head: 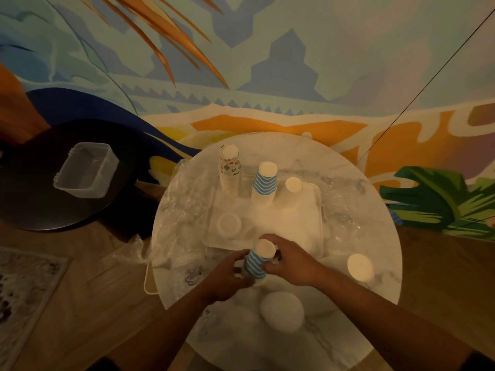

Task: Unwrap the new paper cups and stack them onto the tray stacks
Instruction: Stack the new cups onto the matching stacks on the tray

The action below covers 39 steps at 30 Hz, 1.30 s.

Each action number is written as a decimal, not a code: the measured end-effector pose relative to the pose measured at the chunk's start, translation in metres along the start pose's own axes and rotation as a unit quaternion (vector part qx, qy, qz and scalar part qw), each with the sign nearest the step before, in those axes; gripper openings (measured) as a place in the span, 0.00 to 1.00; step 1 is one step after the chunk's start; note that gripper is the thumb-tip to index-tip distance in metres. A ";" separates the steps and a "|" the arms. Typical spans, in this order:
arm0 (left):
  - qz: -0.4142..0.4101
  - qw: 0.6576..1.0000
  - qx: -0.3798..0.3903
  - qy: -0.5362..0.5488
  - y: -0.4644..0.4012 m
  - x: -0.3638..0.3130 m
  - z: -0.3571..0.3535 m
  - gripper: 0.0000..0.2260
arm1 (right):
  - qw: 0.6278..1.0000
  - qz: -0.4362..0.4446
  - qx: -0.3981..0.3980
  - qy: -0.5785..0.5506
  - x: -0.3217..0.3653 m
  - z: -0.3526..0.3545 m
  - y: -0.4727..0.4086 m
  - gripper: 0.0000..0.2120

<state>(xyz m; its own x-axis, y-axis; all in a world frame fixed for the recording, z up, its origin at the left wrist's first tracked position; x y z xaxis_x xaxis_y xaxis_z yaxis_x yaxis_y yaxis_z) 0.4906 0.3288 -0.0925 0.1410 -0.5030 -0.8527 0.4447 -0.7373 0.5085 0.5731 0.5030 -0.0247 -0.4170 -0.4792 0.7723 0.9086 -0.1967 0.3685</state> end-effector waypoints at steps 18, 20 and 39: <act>-0.157 0.981 -0.100 -0.050 0.030 -0.096 0.044 0.31 | 0.964 0.058 -0.141 -0.216 0.083 0.089 0.004 0.16; -0.162 0.980 -0.108 -0.047 0.032 -0.097 0.049 0.30 | 0.964 0.069 -0.153 -0.208 0.091 0.101 0.000 0.19; -0.144 0.975 -0.167 -0.033 0.040 -0.090 0.079 0.28 | 0.964 0.045 -0.195 0.172 0.068 0.119 -0.113 0.34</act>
<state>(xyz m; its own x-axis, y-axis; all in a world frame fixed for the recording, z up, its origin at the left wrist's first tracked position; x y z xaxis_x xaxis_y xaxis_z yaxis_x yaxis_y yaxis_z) 0.4258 0.3089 0.0140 -0.0853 -0.3329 -0.9391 0.7221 -0.6700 0.1720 0.4393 0.5946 0.0474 -0.3643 -0.7517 0.5498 0.9087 -0.4162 0.0330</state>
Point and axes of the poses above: each hand's wrist, its own y-axis away from the middle knuckle, its own z-axis out of the back of the hand, x = y × z, the point moved 4 cm from there along -y, towards the middle knuckle, and after that the axes turned 2 degrees about -y, right-handed, at the moved point
